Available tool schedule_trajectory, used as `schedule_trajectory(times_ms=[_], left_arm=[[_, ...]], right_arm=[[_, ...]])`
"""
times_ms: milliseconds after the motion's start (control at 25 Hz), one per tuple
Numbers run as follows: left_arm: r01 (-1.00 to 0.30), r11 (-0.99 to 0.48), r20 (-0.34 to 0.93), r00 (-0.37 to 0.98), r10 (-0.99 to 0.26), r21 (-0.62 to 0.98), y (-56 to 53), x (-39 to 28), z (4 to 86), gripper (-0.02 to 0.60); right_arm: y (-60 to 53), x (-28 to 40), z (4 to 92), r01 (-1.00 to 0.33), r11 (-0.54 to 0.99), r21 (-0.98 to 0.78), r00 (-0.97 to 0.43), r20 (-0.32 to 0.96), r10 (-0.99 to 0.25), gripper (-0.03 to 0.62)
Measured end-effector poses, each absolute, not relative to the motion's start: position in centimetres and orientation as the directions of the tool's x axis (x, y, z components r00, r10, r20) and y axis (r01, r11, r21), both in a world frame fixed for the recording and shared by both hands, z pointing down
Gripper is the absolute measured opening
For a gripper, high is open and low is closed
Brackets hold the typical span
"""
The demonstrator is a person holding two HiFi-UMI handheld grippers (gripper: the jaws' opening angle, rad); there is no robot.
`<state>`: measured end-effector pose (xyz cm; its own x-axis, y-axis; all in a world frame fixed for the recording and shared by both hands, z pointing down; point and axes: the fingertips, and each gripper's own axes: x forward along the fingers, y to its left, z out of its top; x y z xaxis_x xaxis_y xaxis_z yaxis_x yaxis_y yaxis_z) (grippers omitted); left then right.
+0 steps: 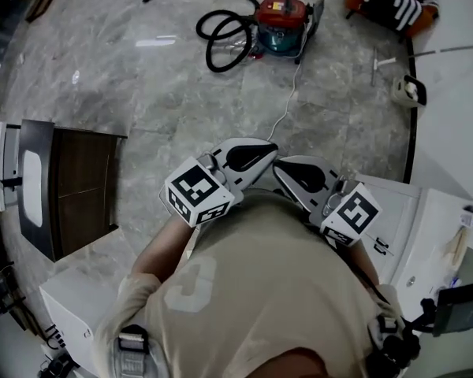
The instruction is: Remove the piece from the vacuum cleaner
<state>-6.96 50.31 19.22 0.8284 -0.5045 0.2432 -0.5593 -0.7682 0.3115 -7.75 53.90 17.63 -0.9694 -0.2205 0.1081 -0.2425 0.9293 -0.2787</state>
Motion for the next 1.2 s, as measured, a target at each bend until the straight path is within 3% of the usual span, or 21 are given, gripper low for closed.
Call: schedule_trajectory(times_ms=[520, 1000, 1200], left_arm=[[-0.487, -0.819, 0.199, 0.873, -0.446, 0.304, 44.2, -19.3, 18.5, 0.003], [-0.475, -0.853, 0.192, 0.878, -0.439, 0.217, 42.8, -21.7, 18.2, 0.003], [-0.512, -0.854, 0.197, 0.850, -0.489, 0.094, 41.2, -20.7, 17.8, 0.003]], right_arm=[[47.8, -20.6, 17.7, -0.397, 0.890, -0.224, -0.908, 0.234, -0.346, 0.000], [45.8, -22.8, 18.0, -0.453, 0.874, -0.179, -0.868, 0.313, -0.385, 0.000], [44.4, -21.9, 18.5, -0.451, 0.871, -0.196, -0.872, 0.303, -0.384, 0.000]])
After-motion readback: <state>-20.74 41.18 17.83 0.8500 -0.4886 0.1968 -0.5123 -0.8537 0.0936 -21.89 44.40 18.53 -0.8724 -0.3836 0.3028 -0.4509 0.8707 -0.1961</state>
